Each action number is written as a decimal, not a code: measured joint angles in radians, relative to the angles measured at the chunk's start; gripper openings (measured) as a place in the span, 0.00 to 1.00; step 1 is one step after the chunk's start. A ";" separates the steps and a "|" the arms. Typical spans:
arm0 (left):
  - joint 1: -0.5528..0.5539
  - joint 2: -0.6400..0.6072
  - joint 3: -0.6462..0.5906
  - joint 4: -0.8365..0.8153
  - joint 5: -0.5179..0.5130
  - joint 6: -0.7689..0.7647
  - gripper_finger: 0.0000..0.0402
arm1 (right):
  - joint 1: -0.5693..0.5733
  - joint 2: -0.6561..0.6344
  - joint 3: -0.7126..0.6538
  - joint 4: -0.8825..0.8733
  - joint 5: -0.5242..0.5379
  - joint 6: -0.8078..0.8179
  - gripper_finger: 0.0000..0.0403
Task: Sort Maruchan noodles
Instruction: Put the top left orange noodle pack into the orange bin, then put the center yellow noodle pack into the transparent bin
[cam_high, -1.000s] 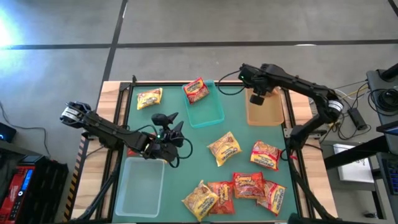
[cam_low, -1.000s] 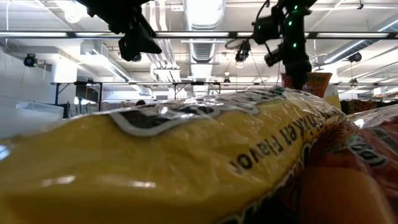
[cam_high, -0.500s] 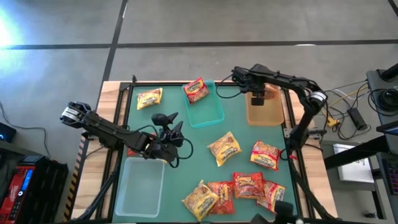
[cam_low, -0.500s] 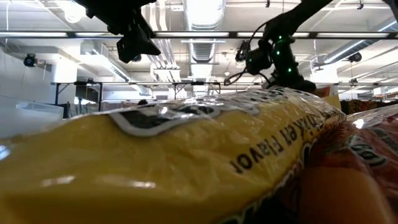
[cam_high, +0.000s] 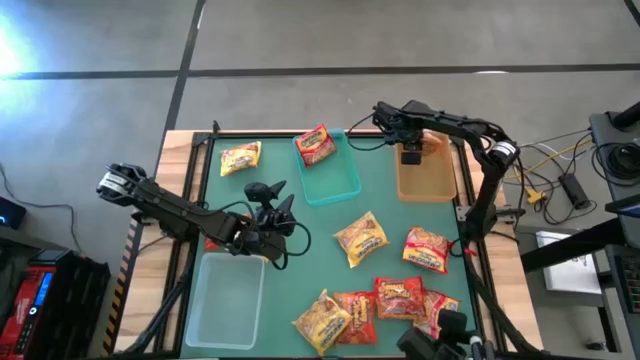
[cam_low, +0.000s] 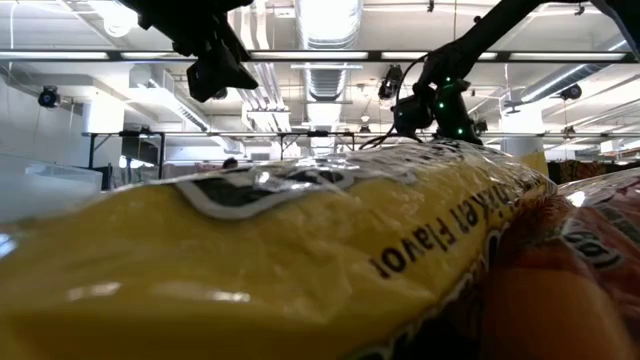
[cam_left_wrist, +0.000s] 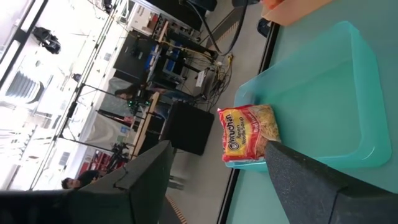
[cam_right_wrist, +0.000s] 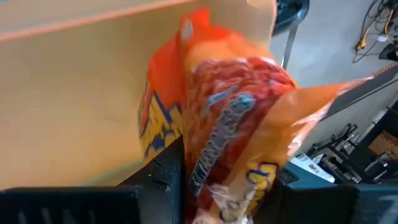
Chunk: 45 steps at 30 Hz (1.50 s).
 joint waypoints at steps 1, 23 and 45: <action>0.001 0.000 0.000 0.000 0.000 0.001 0.60 | -0.005 0.001 0.000 -0.002 0.002 -0.002 0.32; 0.048 0.000 0.000 -0.001 0.050 -0.059 0.60 | 0.007 -0.127 0.030 -0.021 0.181 0.335 0.42; 0.034 -0.020 0.001 -0.567 0.951 -0.758 0.60 | 0.560 -0.450 -0.229 0.307 -0.536 0.859 0.37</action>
